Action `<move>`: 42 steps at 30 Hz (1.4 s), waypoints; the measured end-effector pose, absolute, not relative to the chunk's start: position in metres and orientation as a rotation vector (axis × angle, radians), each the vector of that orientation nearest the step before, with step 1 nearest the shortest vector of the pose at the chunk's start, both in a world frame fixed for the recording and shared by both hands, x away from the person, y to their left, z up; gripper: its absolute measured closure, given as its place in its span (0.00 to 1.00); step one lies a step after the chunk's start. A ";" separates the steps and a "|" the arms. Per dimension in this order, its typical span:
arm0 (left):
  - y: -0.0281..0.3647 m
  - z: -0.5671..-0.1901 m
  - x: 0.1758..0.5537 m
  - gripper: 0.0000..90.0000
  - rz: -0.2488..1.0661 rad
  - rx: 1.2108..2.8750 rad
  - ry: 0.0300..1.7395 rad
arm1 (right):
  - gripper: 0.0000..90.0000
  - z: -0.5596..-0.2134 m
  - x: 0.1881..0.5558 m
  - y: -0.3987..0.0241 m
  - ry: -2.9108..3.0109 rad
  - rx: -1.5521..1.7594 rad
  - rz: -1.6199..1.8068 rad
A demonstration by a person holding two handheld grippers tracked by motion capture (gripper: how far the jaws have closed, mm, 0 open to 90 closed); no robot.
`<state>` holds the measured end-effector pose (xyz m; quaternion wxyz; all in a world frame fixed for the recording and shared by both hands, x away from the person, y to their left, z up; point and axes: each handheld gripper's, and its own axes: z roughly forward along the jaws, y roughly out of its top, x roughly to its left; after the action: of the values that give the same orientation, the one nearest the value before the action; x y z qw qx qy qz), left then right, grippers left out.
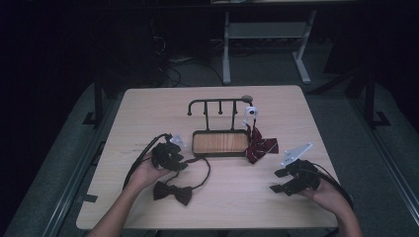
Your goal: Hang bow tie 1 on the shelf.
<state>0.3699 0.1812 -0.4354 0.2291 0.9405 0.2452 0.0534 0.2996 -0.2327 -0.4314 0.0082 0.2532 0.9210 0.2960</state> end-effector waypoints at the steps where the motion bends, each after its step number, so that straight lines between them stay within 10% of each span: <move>1: 0.181 -0.435 0.370 0.69 0.147 2.589 0.675 | 0.43 -0.431 0.299 -0.233 2.877 0.795 0.927; 26: 0.177 -0.443 0.376 0.98 0.157 2.631 0.687 | 0.43 -0.427 0.298 -0.234 2.862 0.787 0.945; 42: 0.187 -0.432 0.369 0.99 0.135 2.599 0.680 | 0.43 -0.429 0.298 -0.233 2.868 0.798 0.952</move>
<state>0.3688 0.1874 -0.4323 0.2241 0.9416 0.2464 0.0488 0.2983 -0.2328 -0.4285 0.0079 0.2552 0.9176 0.3047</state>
